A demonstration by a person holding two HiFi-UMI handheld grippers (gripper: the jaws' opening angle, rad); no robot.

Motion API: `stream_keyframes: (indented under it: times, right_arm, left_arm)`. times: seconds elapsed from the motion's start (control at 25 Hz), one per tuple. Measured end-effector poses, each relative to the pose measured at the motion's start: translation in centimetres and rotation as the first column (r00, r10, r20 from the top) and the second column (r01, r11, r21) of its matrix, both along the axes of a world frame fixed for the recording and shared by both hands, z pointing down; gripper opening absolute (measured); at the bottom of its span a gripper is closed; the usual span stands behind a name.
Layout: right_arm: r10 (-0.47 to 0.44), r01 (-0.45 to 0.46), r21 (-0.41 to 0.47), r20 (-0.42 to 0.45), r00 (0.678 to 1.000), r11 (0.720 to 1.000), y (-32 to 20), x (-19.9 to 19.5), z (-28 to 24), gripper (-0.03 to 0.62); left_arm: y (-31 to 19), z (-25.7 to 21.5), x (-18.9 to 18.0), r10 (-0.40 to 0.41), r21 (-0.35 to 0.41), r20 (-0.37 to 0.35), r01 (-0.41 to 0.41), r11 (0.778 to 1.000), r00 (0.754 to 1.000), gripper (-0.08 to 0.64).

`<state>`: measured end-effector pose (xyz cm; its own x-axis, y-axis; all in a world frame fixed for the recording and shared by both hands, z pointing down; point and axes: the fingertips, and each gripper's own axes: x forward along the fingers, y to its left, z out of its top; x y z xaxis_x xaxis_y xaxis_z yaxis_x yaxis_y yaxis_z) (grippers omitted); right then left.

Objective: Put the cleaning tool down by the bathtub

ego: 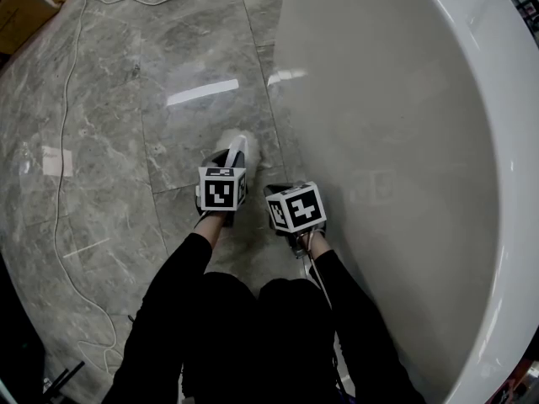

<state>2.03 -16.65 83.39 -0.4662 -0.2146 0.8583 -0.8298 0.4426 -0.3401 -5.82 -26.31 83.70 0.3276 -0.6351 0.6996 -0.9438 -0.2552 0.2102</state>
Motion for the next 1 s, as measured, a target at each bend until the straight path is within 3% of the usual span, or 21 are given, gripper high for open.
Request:
stream_keyframes:
  times: [0.28, 0.48, 0.84, 1.0]
  right_arm:
    - [-0.002, 0.002, -0.008, 0.001, 1.0, 1.0, 0.2, -0.1, -0.1, 0.0]
    - [0.011, -0.011, 0.008, -0.003, 1.0, 1.0, -0.2, 0.0, -0.3, 0.0]
    - [0.024, -0.024, 0.002, -0.007, 1.0, 1.0, -0.3, 0.0, -0.2, 0.0]
    - [0.042, -0.042, 0.026, -0.003, 0.999, 0.999, -0.9, 0.1, -0.8, 0.0]
  left_arm:
    - [0.4, 0.7, 0.4, 0.043, -0.022, 0.032, -0.042, 0.999, 0.999, 0.101]
    - [0.6, 0.7, 0.8, 0.095, -0.021, 0.1, -0.094, 0.995, 0.99, 0.128]
    - [0.8, -4.8, -1.2, 0.042, 0.081, -0.017, -0.04, 0.996, 0.999, 0.15]
    - [1.4, -6.2, -2.5, 0.027, 0.118, -0.032, -0.023, 0.993, 0.999, 0.092]
